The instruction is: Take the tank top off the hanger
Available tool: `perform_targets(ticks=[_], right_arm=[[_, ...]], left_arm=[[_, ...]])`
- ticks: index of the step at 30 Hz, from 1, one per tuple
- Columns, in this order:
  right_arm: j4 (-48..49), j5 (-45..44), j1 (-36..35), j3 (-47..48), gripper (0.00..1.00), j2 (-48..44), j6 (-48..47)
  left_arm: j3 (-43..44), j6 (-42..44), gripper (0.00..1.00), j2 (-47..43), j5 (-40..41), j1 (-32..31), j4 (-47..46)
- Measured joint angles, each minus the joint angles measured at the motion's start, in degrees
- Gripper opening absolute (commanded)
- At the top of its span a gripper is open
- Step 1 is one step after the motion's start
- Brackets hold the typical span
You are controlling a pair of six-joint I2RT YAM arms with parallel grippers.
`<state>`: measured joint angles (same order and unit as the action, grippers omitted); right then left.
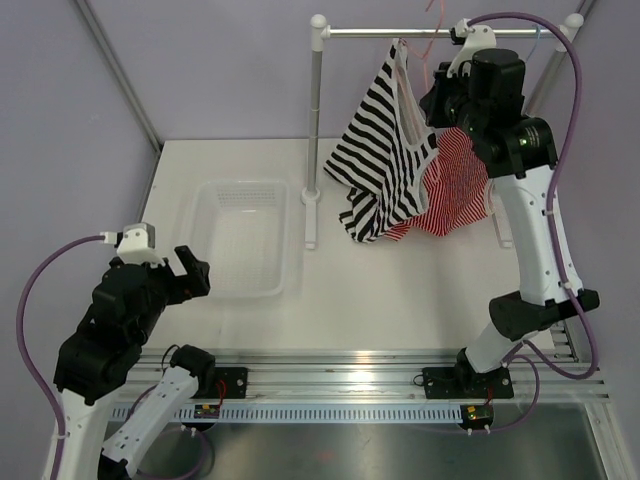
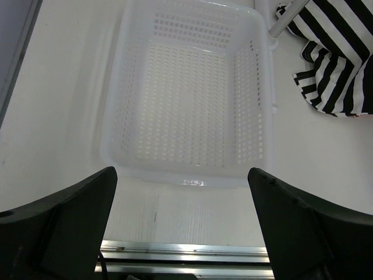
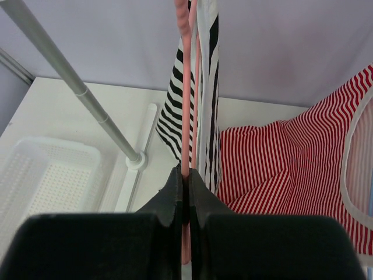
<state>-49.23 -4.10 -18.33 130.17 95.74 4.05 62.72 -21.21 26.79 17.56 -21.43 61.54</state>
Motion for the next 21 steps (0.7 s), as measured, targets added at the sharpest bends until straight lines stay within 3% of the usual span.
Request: perform_targets(ticks=[8,14,17,21], right_arm=[[-7.78,4.26,0.02,-5.38,0.00,-11.91,2.29],[-15.28,9.84,0.07,-12.61,0.00,-23.30,3.30],[-20.65,12.07,0.09,-12.72,0.00,-27.74,3.45],[-24.44,14.97,0.07,-13.18,0.00,-33.62,3.85]], left_arm=[[2.19,-0.37,0.99,6.86,-7.69,0.00,-4.94],[4.00,-3.56,0.99,14.64,-15.80,-1.46,-14.27],[5.29,-5.62,0.99,18.51,-16.81,-6.43,-18.38],[11.30,-6.23,0.99,25.94,-12.79,-18.93,-22.27]])
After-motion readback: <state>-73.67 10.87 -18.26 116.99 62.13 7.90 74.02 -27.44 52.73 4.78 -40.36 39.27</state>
